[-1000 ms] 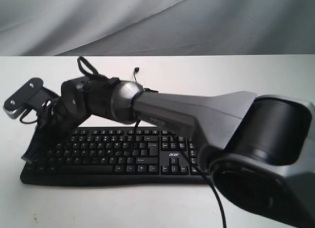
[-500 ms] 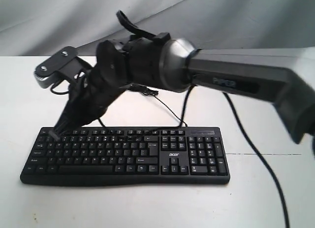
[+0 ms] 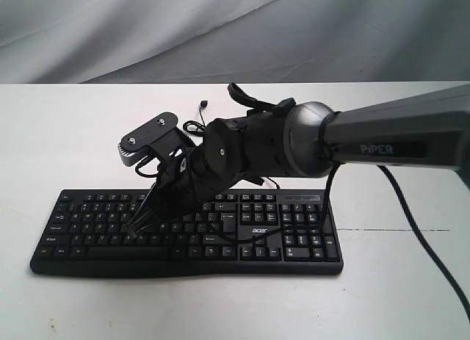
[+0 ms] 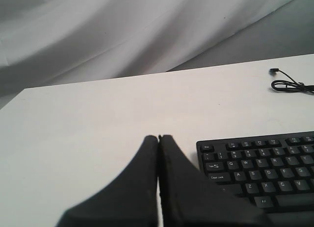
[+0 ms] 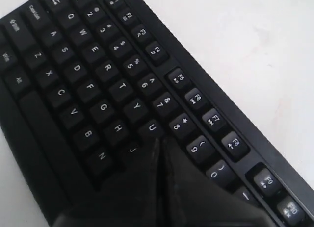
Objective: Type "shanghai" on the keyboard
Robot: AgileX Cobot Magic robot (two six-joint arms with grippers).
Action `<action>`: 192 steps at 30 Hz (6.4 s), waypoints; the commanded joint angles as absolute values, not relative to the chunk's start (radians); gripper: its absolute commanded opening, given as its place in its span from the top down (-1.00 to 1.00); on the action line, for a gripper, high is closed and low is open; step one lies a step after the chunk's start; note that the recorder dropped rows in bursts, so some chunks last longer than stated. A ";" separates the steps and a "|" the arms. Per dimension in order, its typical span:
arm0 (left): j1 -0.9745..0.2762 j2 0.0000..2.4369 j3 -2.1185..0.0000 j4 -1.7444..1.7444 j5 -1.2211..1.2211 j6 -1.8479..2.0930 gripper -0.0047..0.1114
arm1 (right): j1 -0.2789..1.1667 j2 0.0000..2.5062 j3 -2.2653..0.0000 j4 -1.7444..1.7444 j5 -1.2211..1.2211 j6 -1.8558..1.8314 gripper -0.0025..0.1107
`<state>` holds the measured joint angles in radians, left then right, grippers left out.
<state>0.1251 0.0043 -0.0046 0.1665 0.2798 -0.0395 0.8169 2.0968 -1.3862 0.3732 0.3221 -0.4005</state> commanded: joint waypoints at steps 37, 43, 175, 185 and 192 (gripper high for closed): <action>0.118 0.000 0.000 0.167 0.266 -0.046 0.92 | 0.818 2.189 -1.381 0.397 0.209 -0.419 0.96; 0.118 0.000 0.000 0.167 0.266 -0.046 0.92 | 0.818 2.195 -1.386 0.395 0.231 -0.419 0.96; 0.118 0.000 0.000 0.167 0.266 -0.046 0.92 | -0.027 0.085 0.000 -0.076 0.292 -0.052 0.96; 0.118 0.000 0.000 0.167 0.266 -0.046 0.92 | -0.027 0.085 0.000 -0.076 0.292 -0.052 0.96; 0.118 0.000 0.000 0.167 0.266 -0.046 0.92 | -0.027 0.085 0.000 -0.076 0.292 -0.052 0.96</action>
